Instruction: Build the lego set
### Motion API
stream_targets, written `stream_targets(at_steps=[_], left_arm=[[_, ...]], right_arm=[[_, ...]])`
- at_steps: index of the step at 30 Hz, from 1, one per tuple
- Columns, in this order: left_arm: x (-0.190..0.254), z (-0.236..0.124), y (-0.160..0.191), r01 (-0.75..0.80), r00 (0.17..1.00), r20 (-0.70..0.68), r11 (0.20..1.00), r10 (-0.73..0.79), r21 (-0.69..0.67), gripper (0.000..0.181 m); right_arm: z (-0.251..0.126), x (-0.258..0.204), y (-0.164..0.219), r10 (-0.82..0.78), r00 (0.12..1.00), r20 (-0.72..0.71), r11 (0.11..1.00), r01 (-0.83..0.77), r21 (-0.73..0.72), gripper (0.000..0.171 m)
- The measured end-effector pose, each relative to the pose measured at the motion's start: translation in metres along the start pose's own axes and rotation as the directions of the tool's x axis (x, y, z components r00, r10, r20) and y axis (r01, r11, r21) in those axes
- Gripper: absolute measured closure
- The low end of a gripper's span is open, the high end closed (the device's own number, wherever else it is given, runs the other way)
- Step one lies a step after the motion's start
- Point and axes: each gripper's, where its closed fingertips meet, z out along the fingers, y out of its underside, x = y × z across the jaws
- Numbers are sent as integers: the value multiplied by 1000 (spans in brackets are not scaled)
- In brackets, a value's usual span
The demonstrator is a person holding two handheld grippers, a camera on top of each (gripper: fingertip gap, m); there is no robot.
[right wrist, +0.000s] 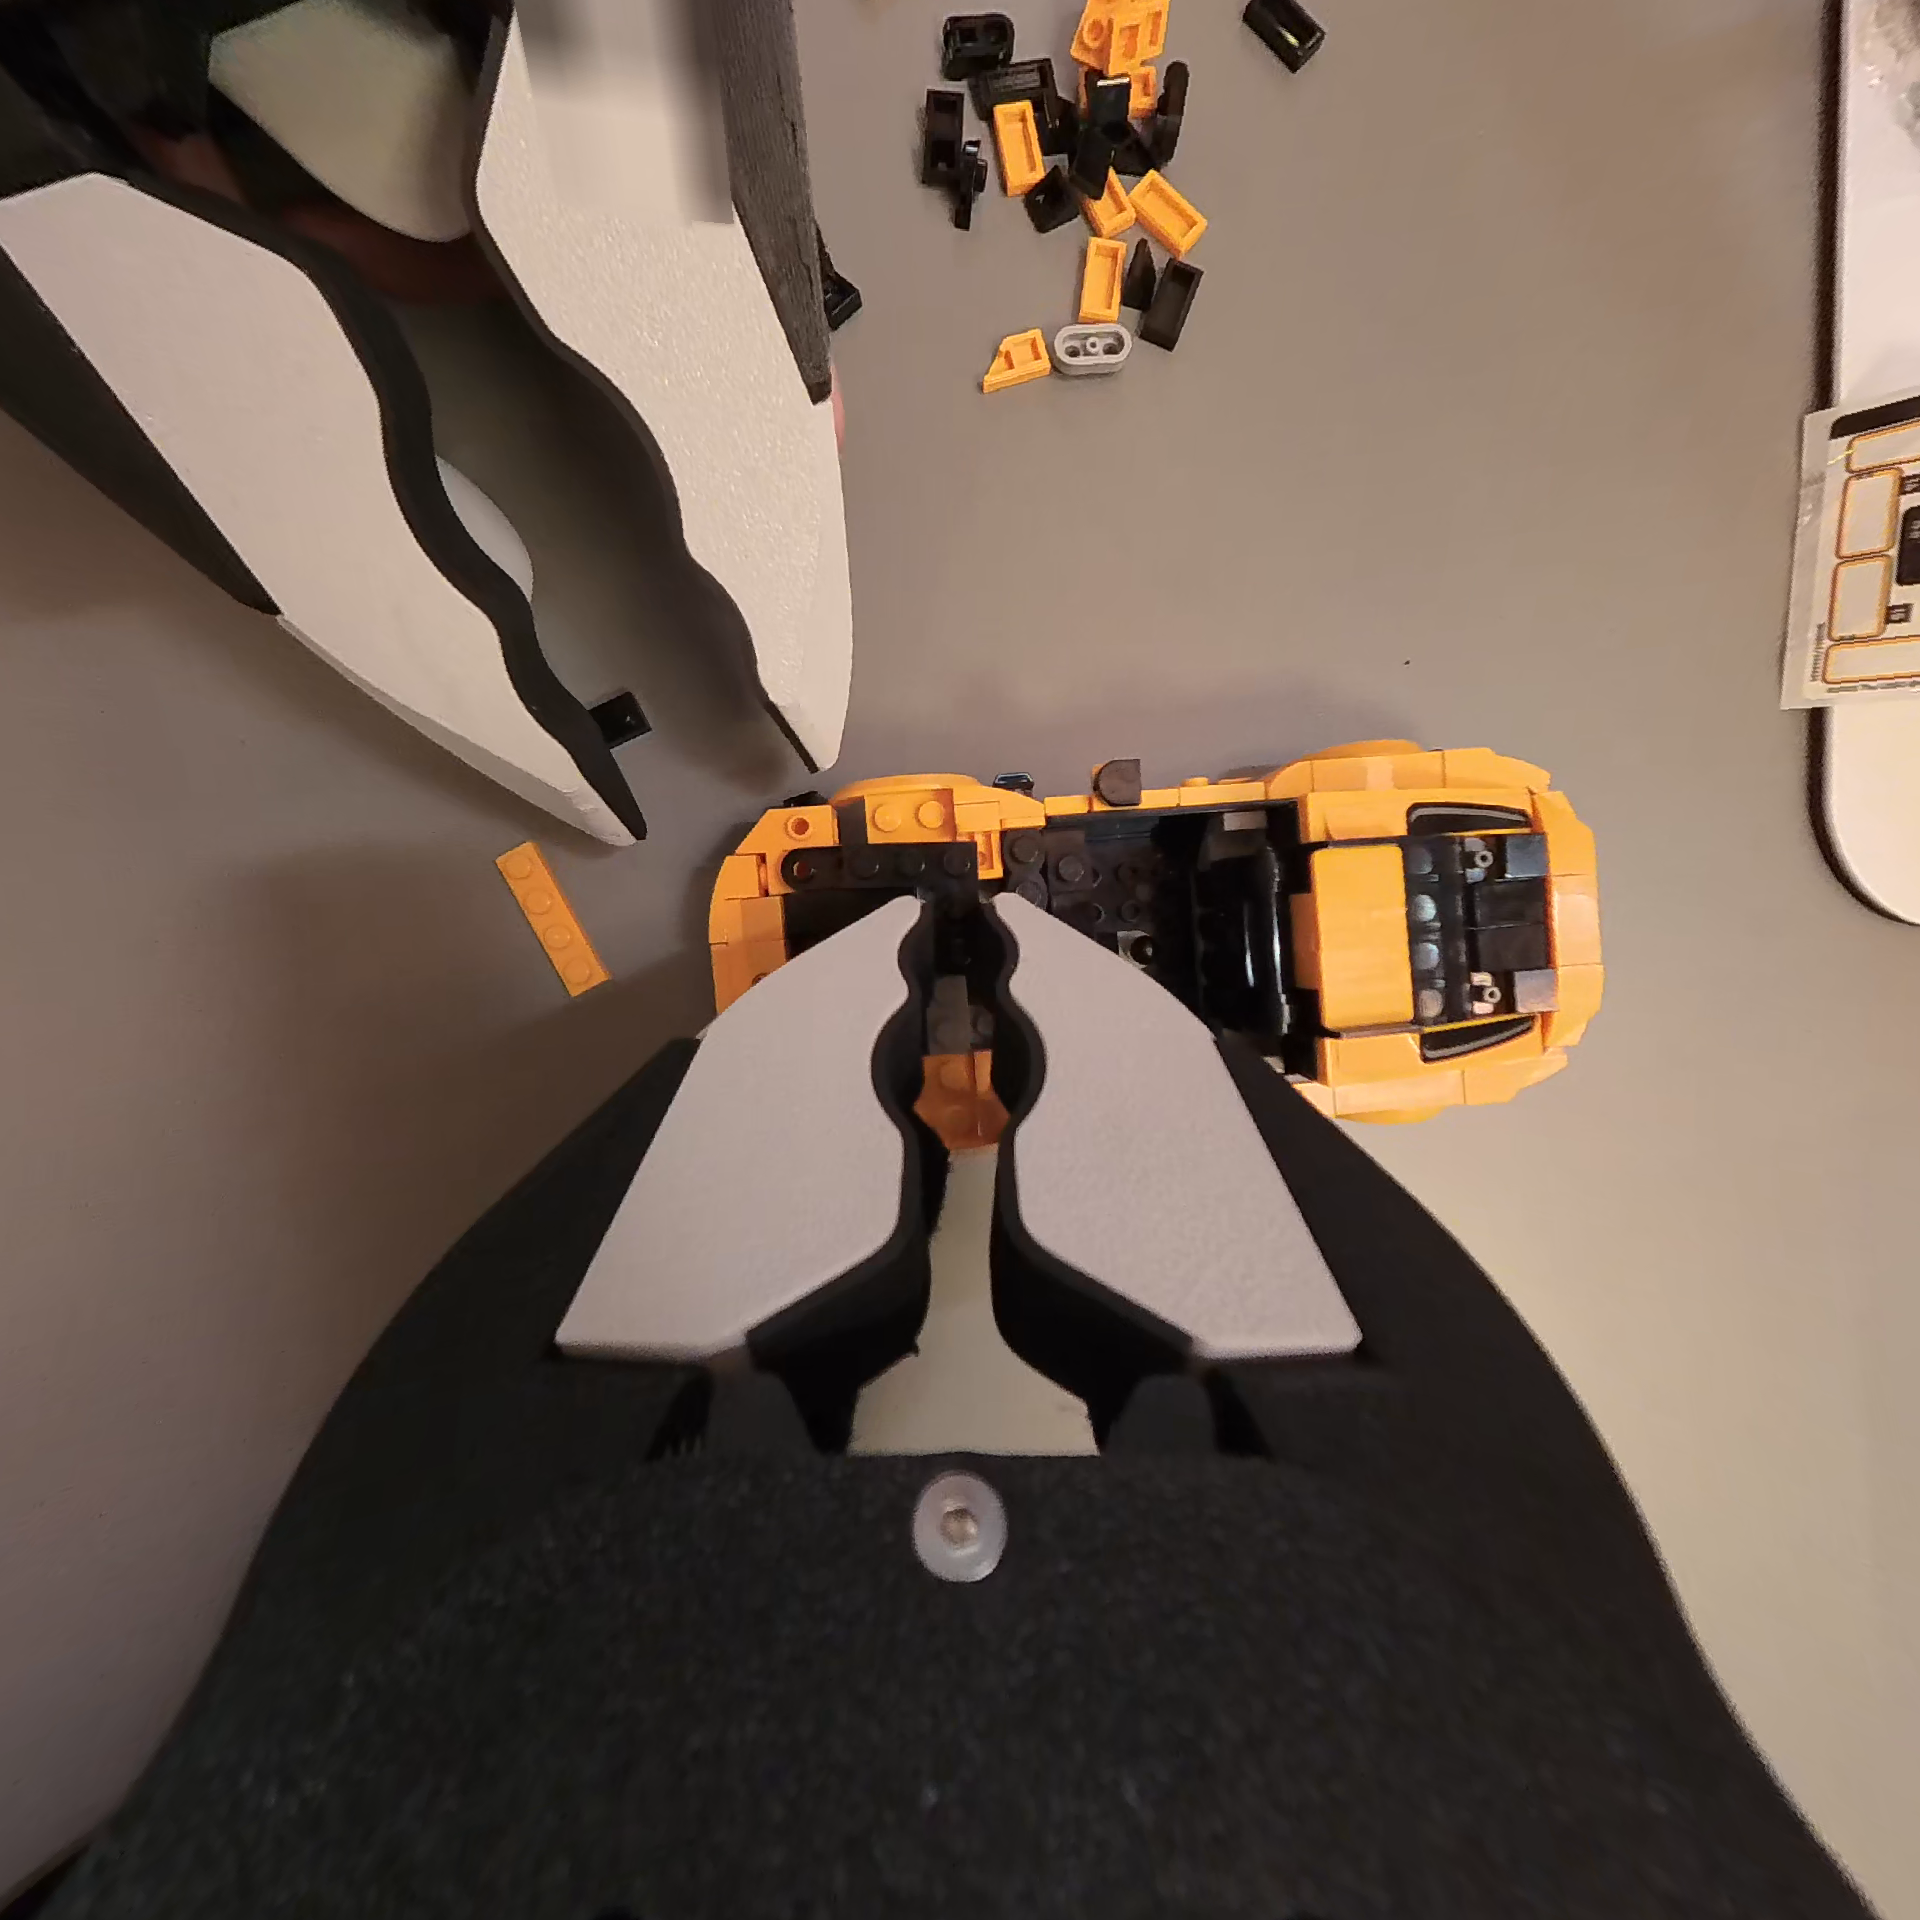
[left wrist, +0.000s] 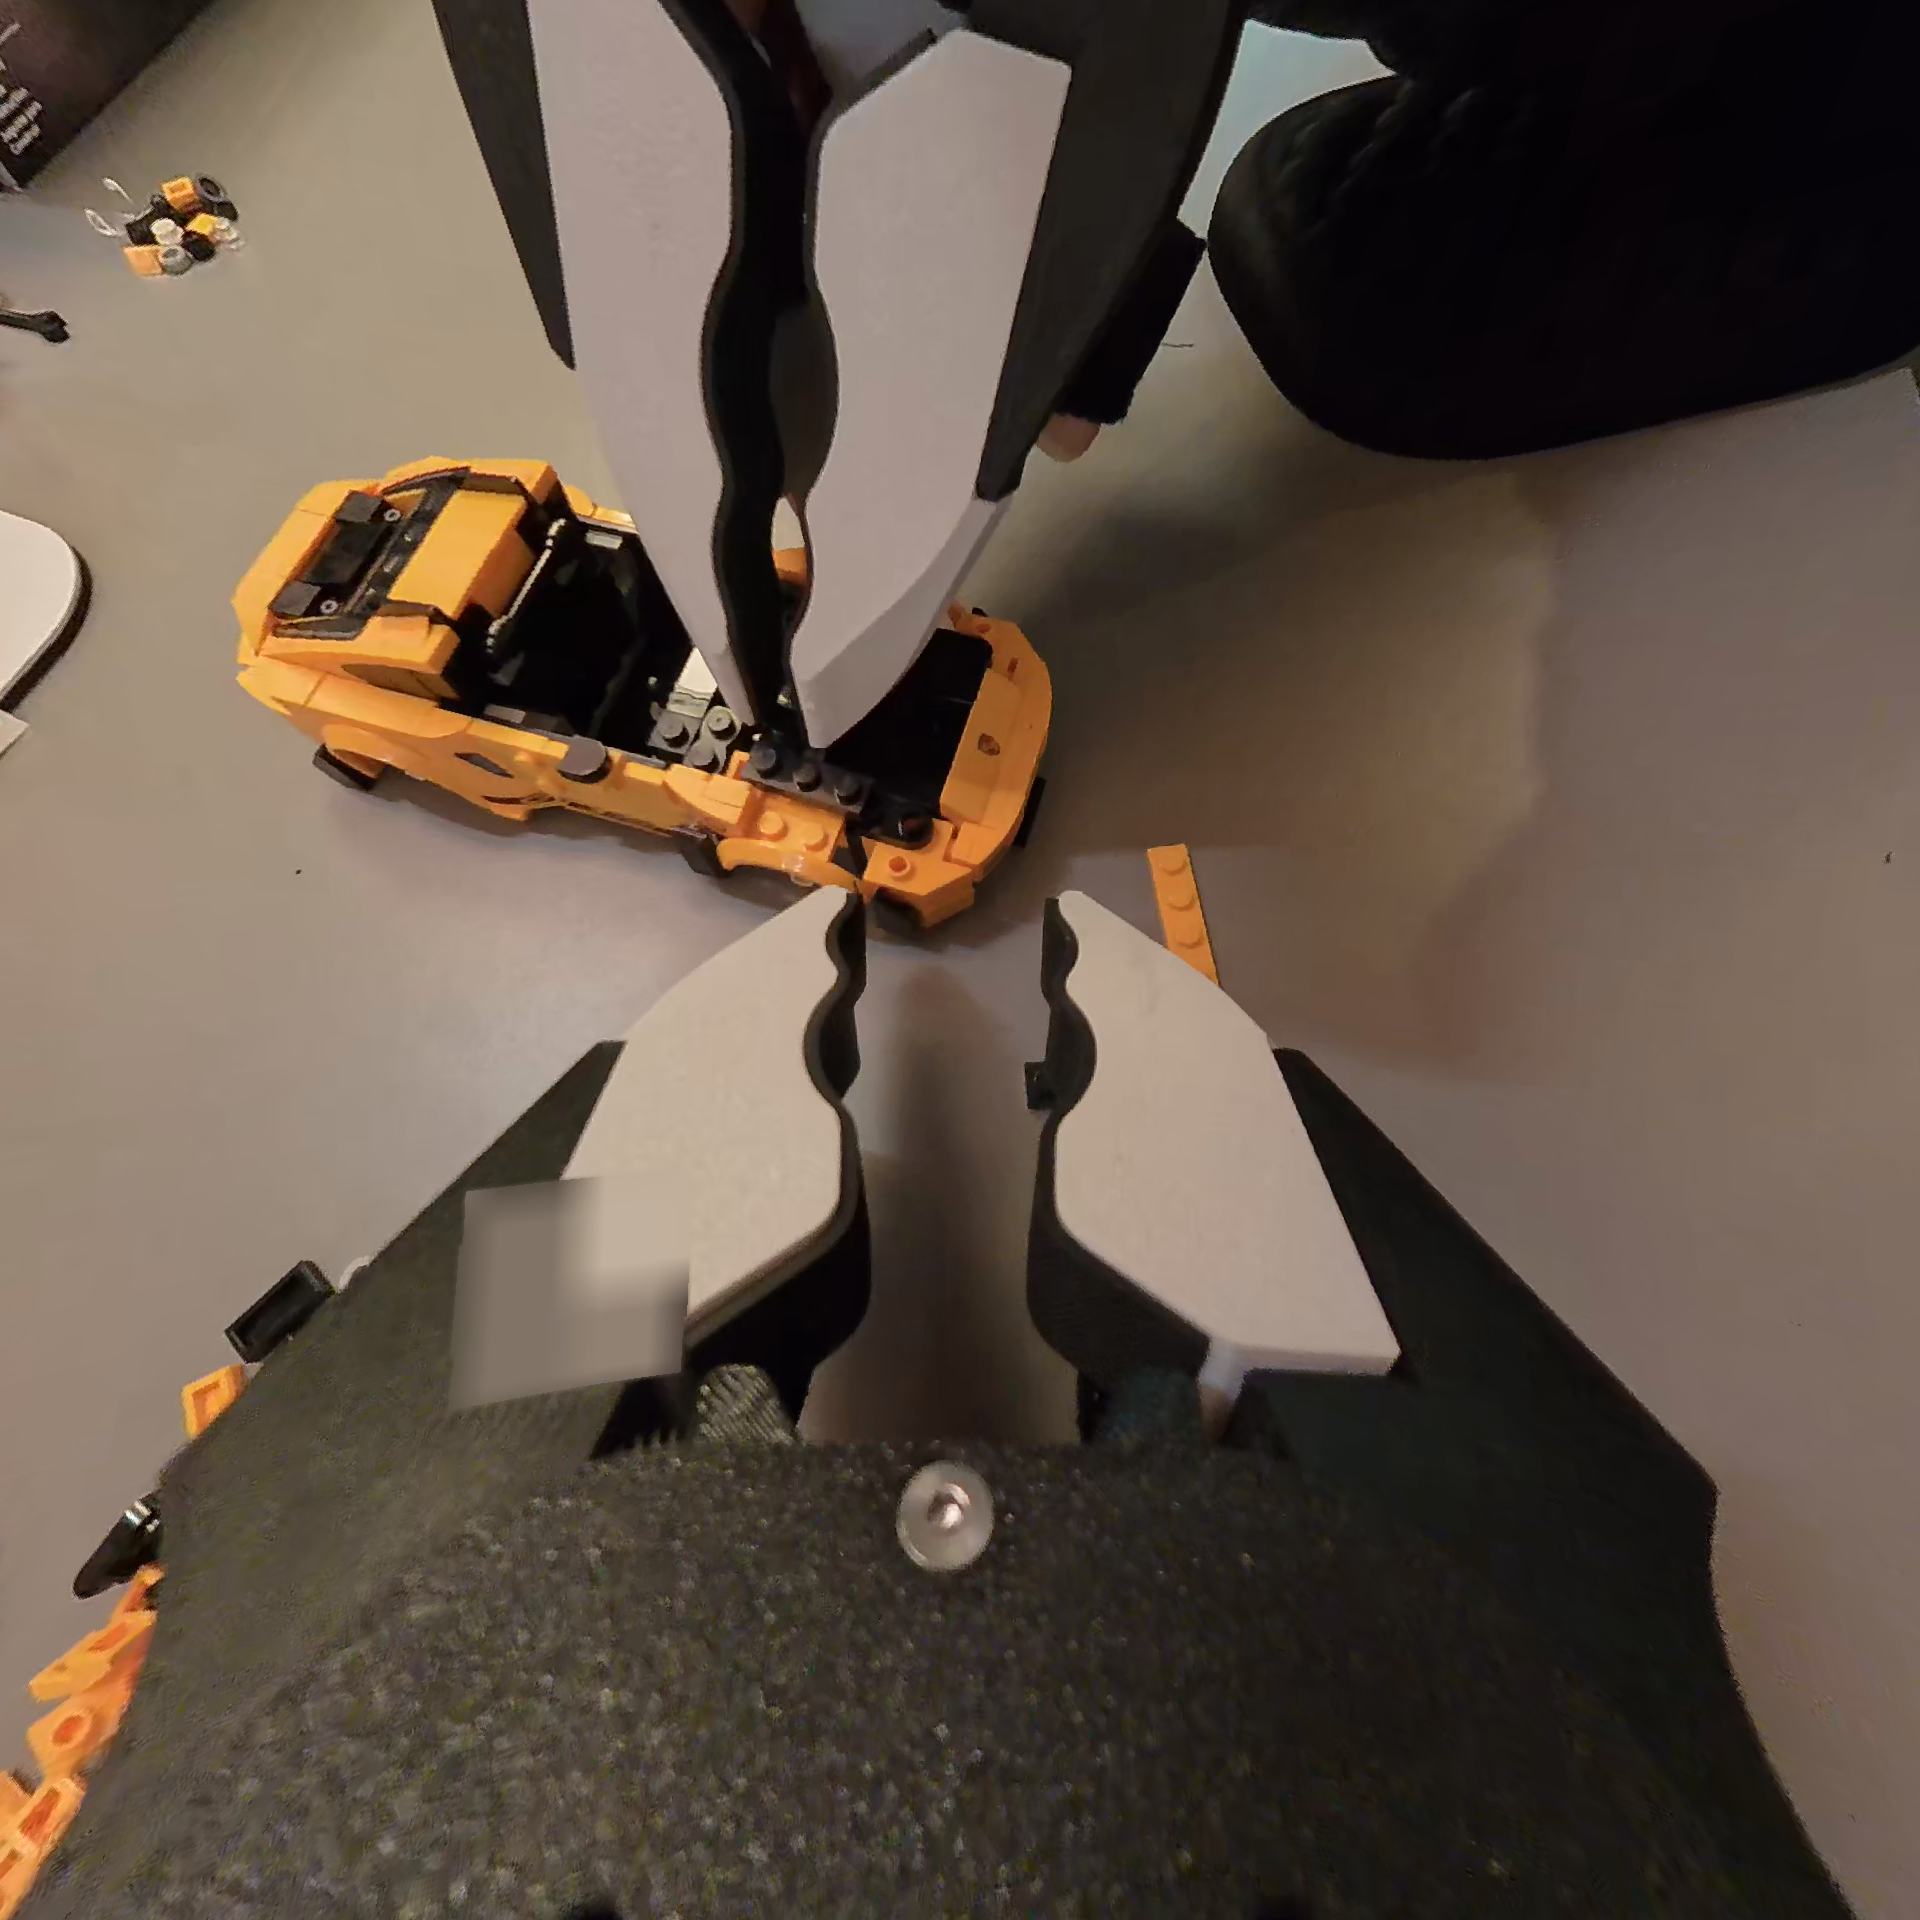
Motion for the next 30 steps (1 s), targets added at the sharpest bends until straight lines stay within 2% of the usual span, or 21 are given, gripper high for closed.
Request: stream_targets(at_steps=[30], left_arm=[[-6, -1, 0, -11, 999, 35, 1000, 11, -6, 150]], right_arm=[[2, 0, -2, -40, 999, -27, 999, 39, -29, 164]])
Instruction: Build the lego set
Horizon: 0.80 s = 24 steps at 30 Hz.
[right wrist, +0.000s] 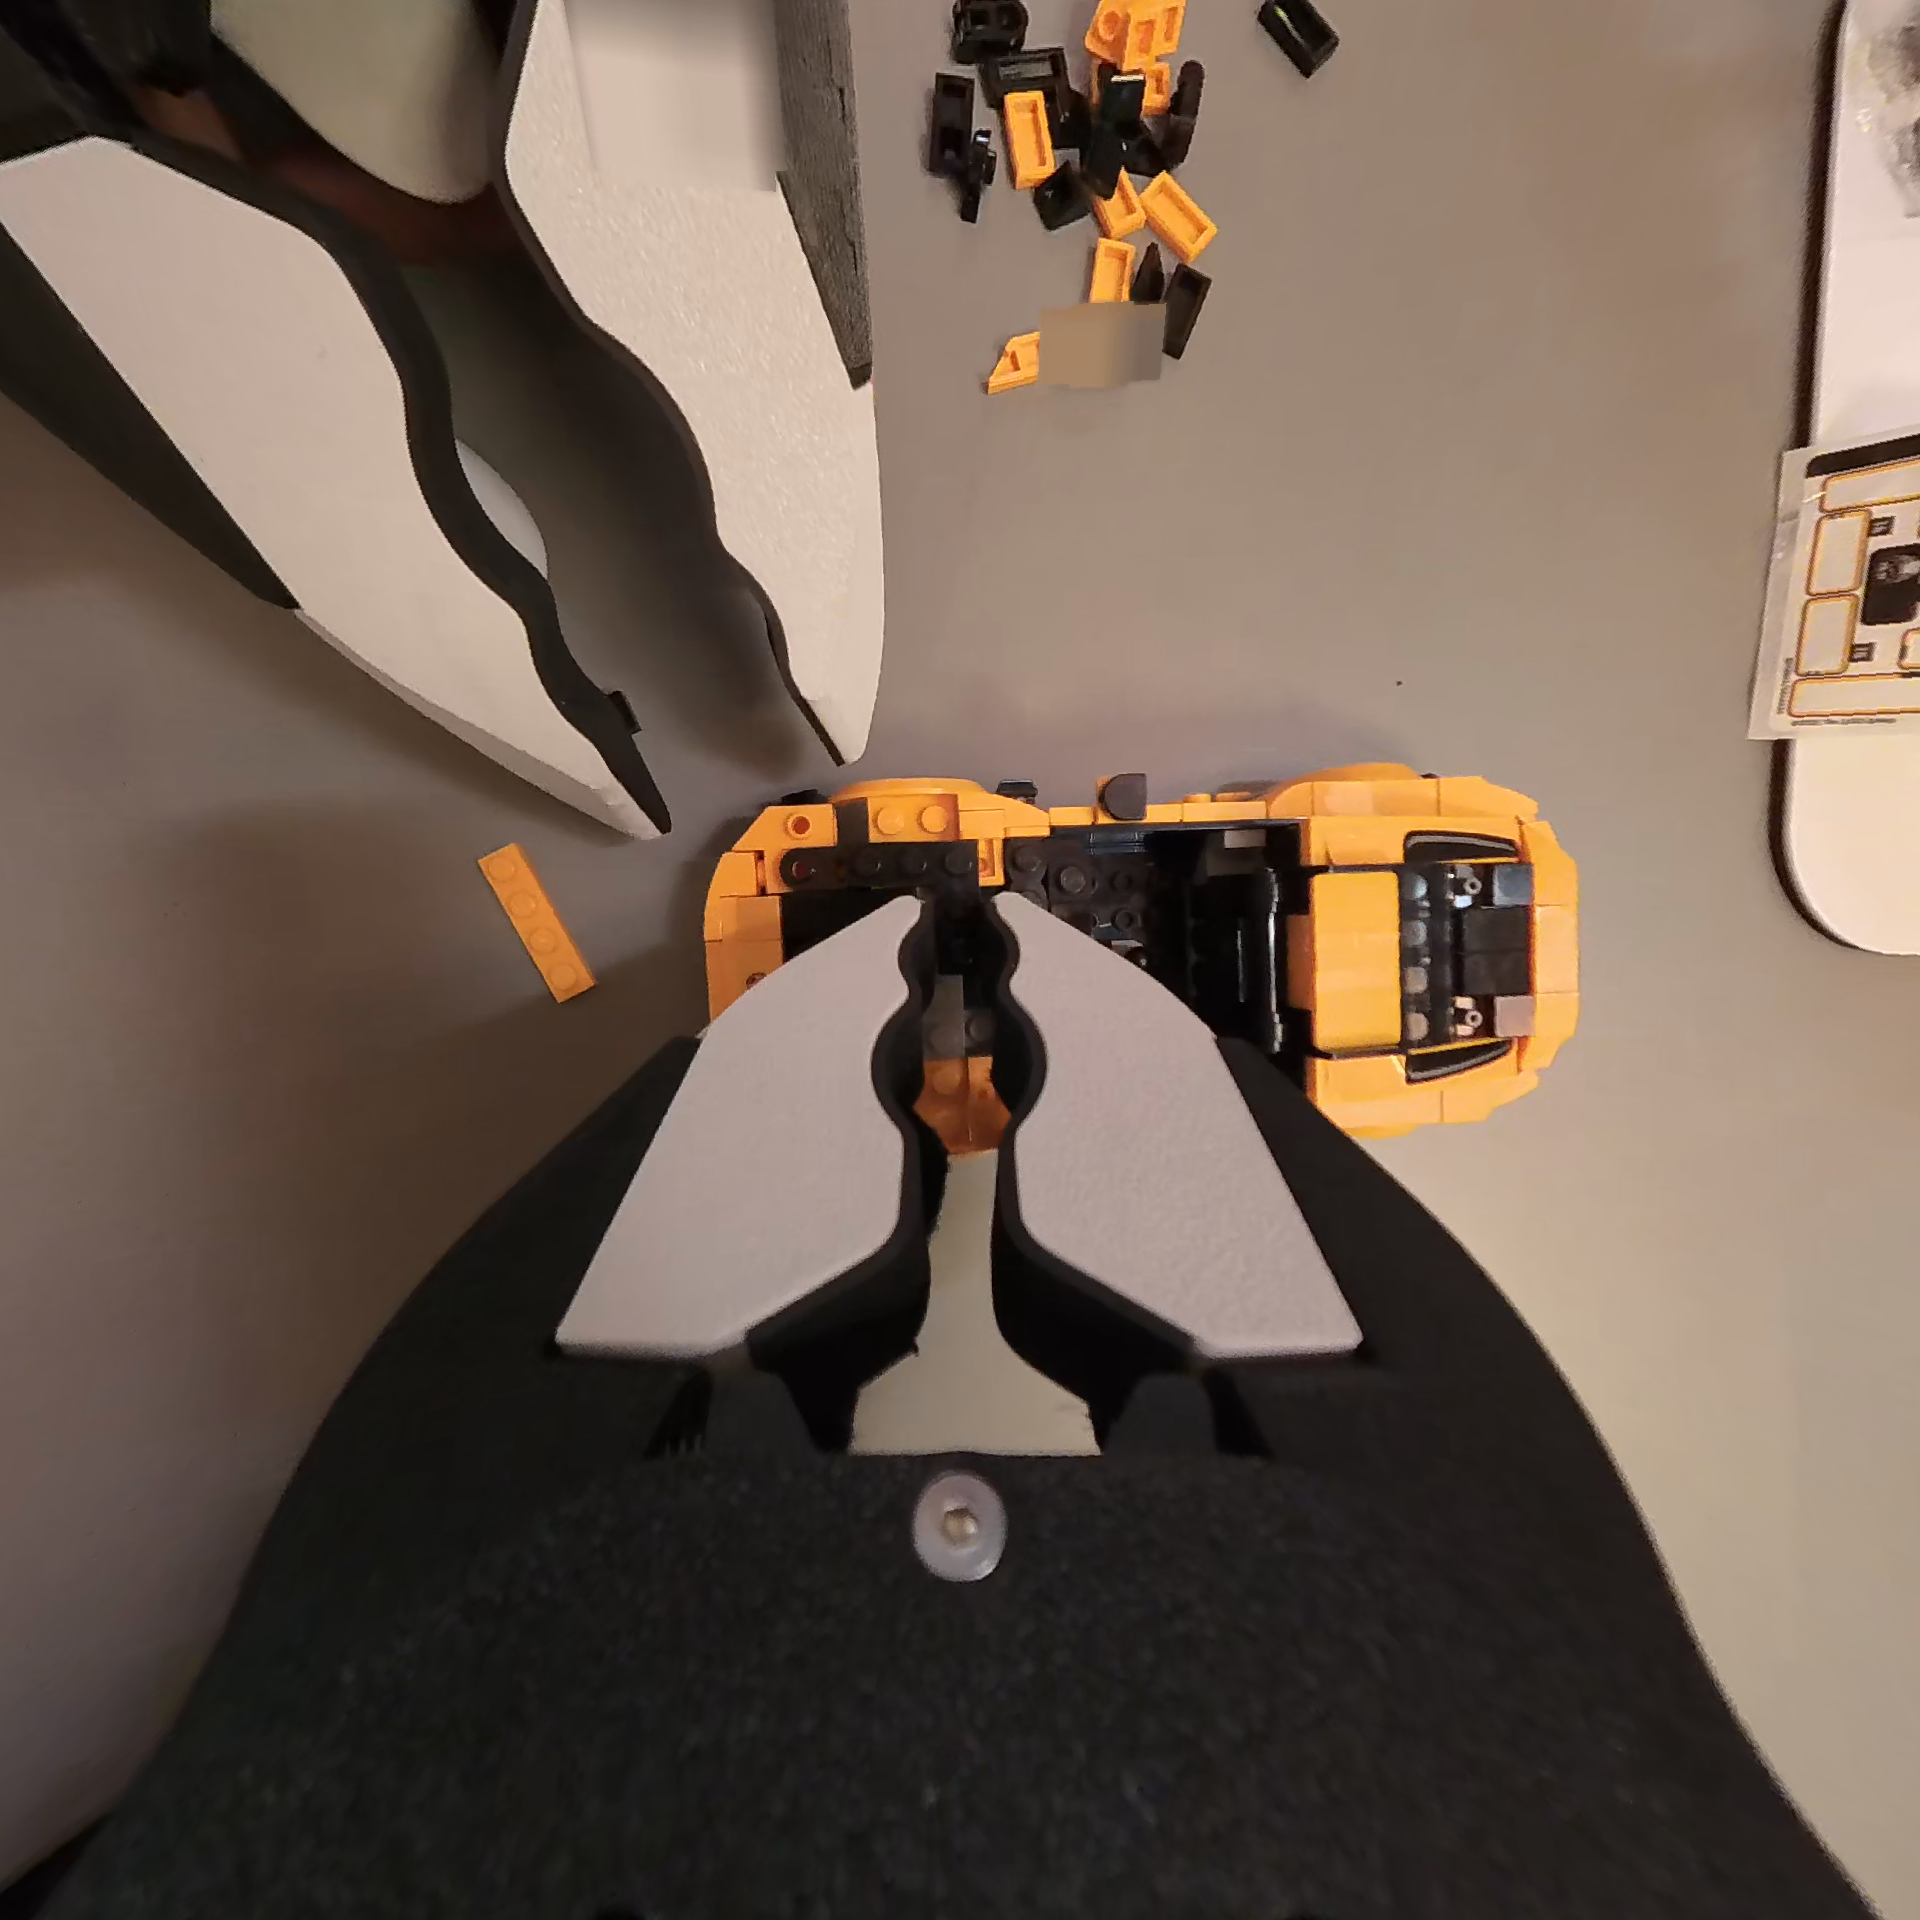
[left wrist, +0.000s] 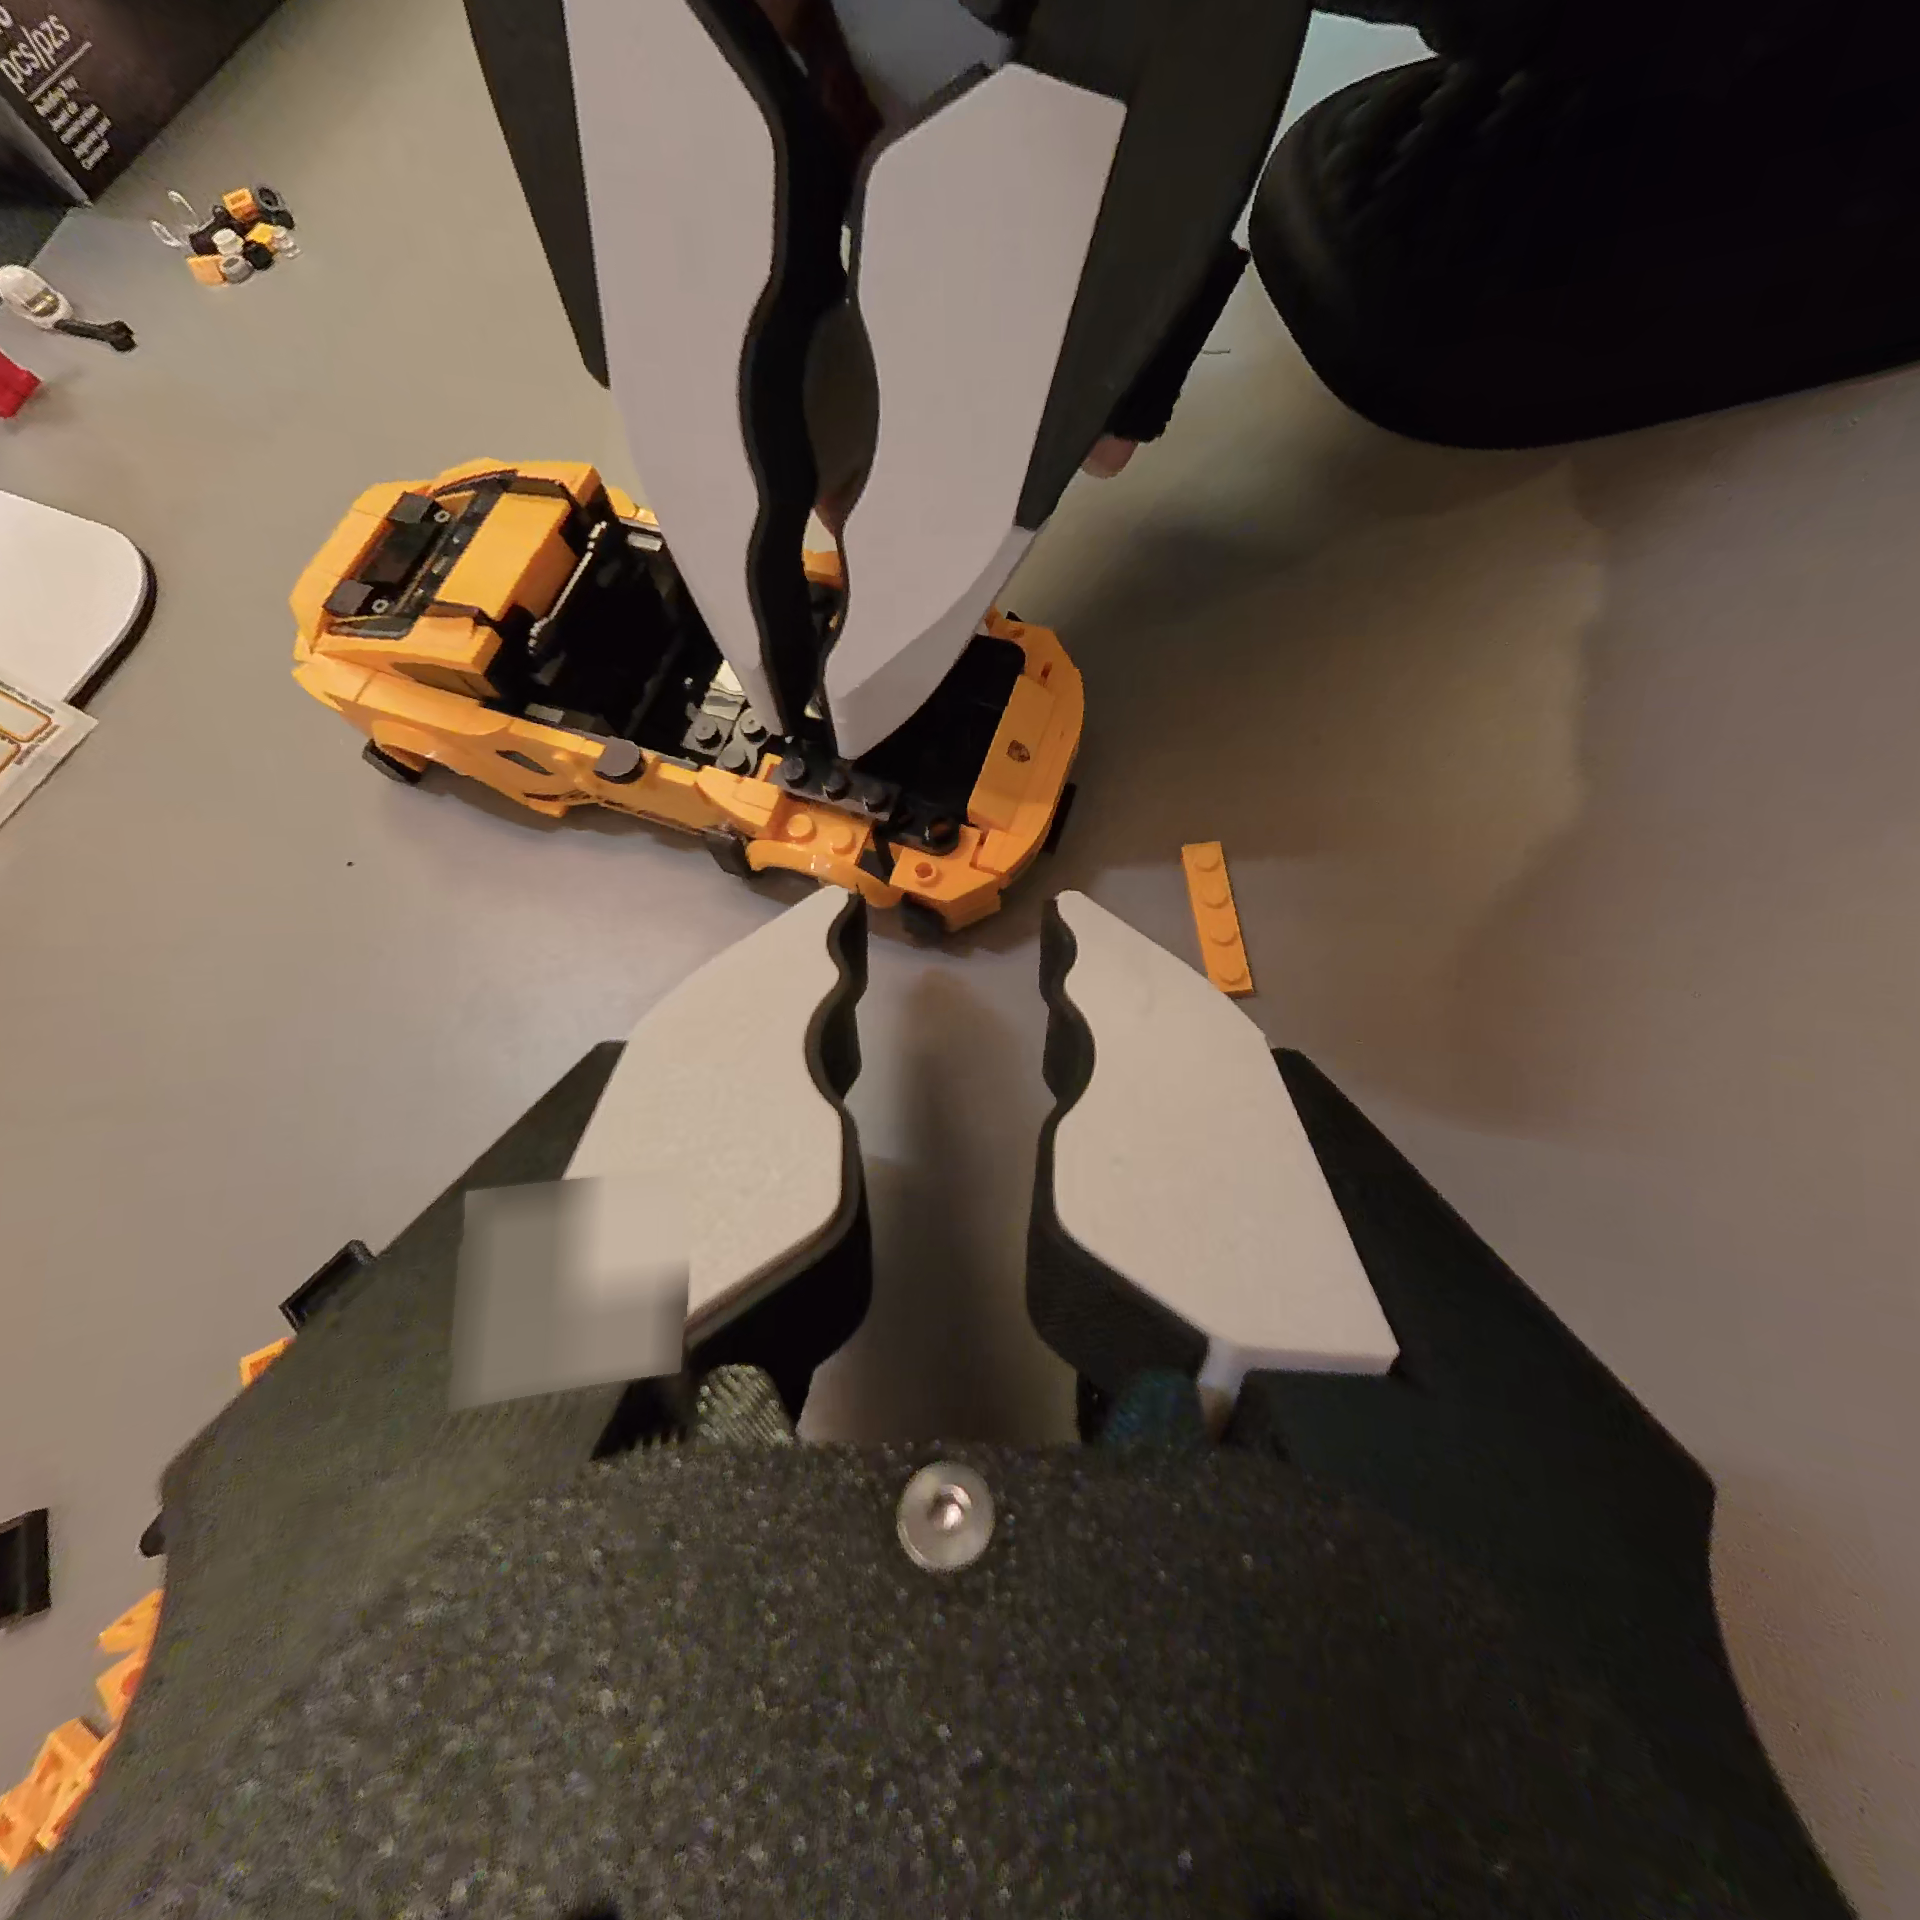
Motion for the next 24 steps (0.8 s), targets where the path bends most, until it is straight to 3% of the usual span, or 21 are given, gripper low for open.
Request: stream_targets(at_steps=[24], left_arm=[[-2, 0, -8, -38, 998, 49, 999, 36, 31, 148]], right_arm=[[-20, 10, 1, 61, 997, 46, 994, -65, 92, 161]])
